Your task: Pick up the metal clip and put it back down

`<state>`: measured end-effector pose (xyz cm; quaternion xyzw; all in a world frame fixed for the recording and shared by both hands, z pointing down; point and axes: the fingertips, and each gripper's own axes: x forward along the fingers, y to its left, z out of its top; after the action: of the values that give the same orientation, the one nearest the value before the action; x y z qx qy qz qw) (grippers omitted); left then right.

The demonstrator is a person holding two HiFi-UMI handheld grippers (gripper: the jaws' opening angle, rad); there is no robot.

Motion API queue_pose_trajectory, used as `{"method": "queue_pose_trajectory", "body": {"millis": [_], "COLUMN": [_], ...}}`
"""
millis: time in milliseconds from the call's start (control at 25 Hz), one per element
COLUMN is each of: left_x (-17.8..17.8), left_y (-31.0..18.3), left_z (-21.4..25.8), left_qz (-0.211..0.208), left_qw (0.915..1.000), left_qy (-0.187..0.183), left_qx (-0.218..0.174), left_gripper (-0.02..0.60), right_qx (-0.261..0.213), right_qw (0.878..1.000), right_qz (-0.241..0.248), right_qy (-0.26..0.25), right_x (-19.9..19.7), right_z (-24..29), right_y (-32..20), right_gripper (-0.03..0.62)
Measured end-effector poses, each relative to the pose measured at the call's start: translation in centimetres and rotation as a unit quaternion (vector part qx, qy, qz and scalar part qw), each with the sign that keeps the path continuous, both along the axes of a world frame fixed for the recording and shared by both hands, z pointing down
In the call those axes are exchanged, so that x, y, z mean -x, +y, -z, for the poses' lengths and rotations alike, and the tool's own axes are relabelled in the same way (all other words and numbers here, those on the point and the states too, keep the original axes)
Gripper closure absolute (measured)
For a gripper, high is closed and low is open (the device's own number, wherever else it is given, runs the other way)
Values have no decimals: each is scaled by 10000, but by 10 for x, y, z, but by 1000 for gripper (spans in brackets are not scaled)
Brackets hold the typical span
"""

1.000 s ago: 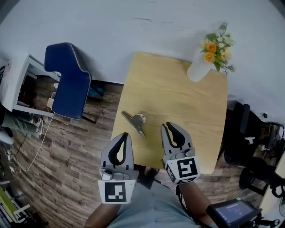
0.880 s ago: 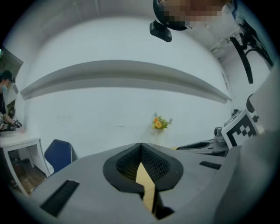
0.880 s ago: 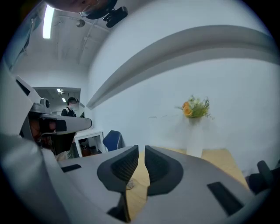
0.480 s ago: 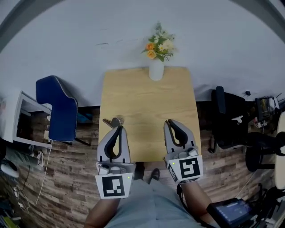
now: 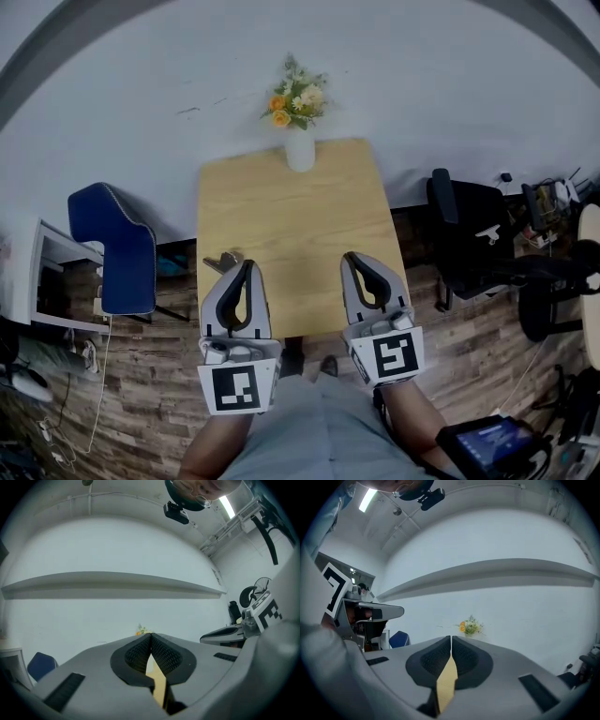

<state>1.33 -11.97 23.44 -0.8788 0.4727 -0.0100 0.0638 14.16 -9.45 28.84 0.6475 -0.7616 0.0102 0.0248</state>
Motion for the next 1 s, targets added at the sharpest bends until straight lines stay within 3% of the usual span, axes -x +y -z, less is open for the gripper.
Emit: {"method": "queue_pose_trajectory", "body": {"millis": [1000], "left_x": [-16], "left_y": [-4], "left_z": [-4], "left_qz": [-23], "left_qw": [9999], "left_qy": [-109], "left_qx": [60], "left_gripper": [563], "right_qx": [-25], "right_qw": [10000], "right_qz": [54], "right_qy": [-76], "right_x": [-12], "right_z": [-5], "right_y": [-3], "right_gripper": [545]}}
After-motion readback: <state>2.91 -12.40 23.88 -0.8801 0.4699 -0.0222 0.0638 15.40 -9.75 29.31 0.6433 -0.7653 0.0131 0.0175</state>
